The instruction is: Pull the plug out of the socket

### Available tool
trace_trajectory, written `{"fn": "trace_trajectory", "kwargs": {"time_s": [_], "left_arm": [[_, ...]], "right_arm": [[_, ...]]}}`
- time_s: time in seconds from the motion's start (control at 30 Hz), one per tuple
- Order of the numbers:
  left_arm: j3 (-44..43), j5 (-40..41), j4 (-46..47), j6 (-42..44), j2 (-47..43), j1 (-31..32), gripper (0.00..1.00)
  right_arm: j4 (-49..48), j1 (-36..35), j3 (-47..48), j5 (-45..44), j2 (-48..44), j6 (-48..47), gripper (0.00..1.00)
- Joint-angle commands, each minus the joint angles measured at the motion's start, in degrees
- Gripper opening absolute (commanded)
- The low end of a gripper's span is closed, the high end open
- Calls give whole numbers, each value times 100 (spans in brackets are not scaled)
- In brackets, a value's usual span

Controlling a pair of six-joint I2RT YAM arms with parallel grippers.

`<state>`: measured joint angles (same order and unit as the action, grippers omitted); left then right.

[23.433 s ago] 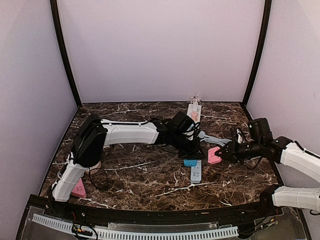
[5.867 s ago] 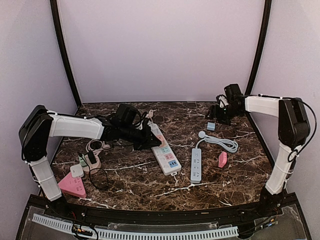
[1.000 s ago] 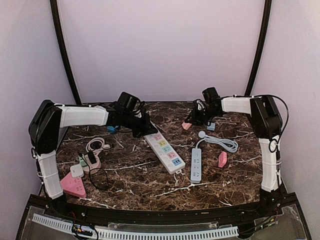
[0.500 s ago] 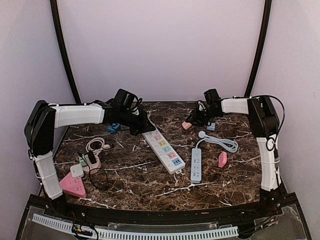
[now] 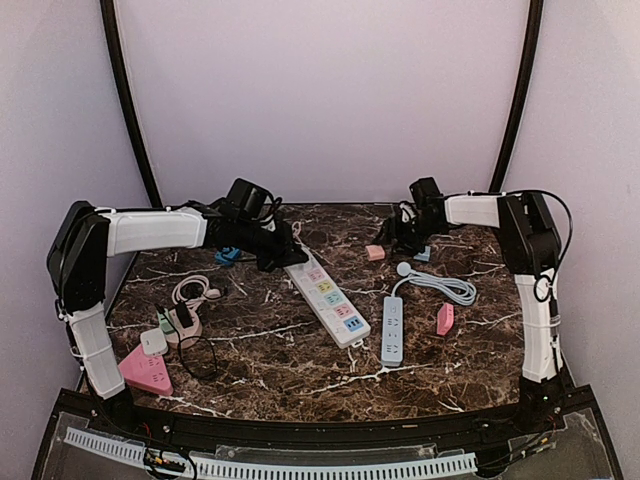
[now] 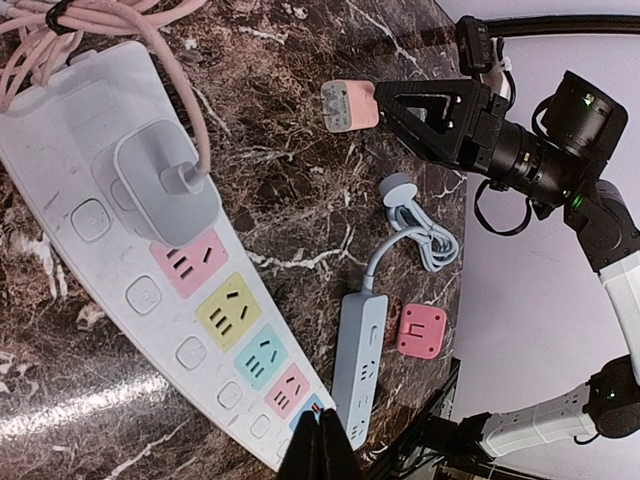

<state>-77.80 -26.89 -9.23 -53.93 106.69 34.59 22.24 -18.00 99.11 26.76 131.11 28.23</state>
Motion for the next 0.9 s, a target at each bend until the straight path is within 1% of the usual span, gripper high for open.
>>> {"fn": "trace_trajectory", "kwargs": {"time_s": [0.0,0.17,0.33,0.63,0.87], "left_arm": [[127,71,-139,138,-362,-107,2],[263,160,-41,108,-430,-216,3],[514,154,126,60,-478,-404,3],[753,181,295,109,-477,-617,3],[825,-31,771,19,-285,-778,3]], "right_arm": [[219,-225,-25,-697,-659,-403,67],[340,-783,-58,-1371,-1068,-736,69],[535,-1475,238,-1812,-1081,-1055,69],[966,-2439,1202,-2457,-492,-1586,69],[1357,-2691,1965,-2658,39,-1743,67]]}}
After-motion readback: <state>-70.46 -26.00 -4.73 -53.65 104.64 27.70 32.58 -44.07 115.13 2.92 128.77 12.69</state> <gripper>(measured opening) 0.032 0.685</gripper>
